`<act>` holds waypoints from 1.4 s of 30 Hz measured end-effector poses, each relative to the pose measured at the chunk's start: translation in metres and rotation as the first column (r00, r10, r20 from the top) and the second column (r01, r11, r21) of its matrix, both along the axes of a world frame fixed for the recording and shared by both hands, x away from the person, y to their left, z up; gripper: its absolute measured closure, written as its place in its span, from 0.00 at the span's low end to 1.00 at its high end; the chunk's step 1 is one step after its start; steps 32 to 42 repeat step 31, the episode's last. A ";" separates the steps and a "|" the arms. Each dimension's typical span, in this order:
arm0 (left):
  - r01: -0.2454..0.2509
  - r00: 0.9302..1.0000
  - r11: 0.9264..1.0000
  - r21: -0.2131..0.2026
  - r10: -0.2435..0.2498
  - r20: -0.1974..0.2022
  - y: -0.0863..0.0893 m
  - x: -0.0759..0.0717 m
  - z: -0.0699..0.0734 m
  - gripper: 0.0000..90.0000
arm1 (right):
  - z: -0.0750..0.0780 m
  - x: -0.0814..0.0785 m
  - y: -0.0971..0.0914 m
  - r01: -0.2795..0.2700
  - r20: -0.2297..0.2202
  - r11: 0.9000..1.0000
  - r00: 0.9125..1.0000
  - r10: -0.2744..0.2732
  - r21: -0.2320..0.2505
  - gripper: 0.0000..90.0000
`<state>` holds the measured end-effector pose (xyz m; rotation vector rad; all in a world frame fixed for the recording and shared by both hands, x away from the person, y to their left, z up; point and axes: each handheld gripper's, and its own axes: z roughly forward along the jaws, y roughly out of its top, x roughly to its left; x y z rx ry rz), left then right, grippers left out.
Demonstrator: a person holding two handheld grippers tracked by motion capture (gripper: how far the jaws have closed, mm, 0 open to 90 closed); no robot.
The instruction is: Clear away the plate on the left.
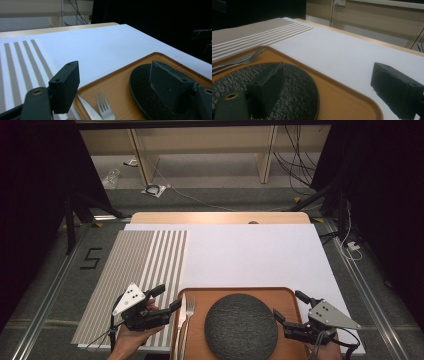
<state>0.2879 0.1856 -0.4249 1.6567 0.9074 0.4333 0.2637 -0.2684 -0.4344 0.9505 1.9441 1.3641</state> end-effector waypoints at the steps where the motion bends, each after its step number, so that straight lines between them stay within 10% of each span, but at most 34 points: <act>1: -0.003 1.000 1.000 -0.003 0.003 0.006 0.002 -0.001 -0.001 0.26 | 0.000 0.000 0.000 -0.001 0.000 1.000 1.000 0.001 -0.002 0.15; 13: -0.022 0.997 0.999 -0.031 0.024 0.073 0.007 -0.010 -0.005 0.21 | 0.003 -0.003 0.004 -0.006 0.007 1.000 1.000 0.007 -0.007 0.15; 42: -0.035 0.998 0.998 -0.045 0.038 0.058 0.008 -0.007 -0.006 0.21 | 0.003 -0.004 0.003 -0.003 0.007 1.000 1.000 0.003 -0.005 0.15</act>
